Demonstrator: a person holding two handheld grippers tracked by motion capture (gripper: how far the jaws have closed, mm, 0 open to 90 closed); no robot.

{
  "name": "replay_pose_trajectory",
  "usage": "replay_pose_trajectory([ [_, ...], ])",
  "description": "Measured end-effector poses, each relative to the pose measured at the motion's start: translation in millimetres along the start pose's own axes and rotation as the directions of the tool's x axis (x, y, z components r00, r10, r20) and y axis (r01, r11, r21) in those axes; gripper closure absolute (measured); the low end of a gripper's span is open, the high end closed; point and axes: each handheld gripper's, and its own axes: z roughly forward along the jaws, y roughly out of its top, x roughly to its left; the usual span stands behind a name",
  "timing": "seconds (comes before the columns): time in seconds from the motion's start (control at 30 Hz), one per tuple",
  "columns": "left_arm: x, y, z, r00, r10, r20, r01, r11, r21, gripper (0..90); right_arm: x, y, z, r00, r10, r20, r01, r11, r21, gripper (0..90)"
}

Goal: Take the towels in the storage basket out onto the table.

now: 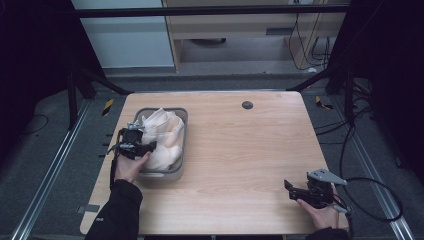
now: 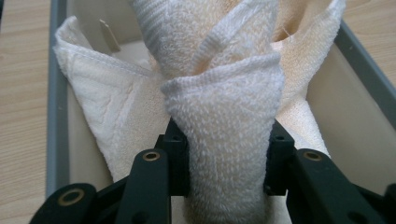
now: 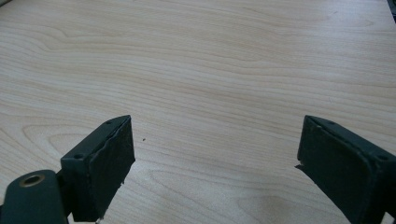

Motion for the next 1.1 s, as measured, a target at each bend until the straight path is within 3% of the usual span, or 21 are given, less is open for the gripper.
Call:
replay_pose_trajectory([
  [0.53, 1.4, 9.0, -41.0, 0.9999, 0.012, 0.011, -0.011, 0.9926, -0.121, 62.0, -0.3, -0.2, 0.2, 1.0, -0.006, 0.001, 0.006, 1.0, -0.001, 10.9],
  [0.8, 3.6, 14.4, -61.7, 0.9999, -0.003, 0.015, 0.006, 0.9819, -0.19, 62.1, -0.2, -0.3, 0.2, 1.0, -0.006, 0.002, 0.006, 1.0, 0.001, 10.9],
  [1.1, -0.8, 25.4, -93.4, 0.9995, 0.02, 0.025, -0.013, 0.9672, -0.254, 62.4, 0.0, -0.2, -0.1, 1.0, -0.006, 0.001, 0.006, 1.0, -0.002, 10.8],
])
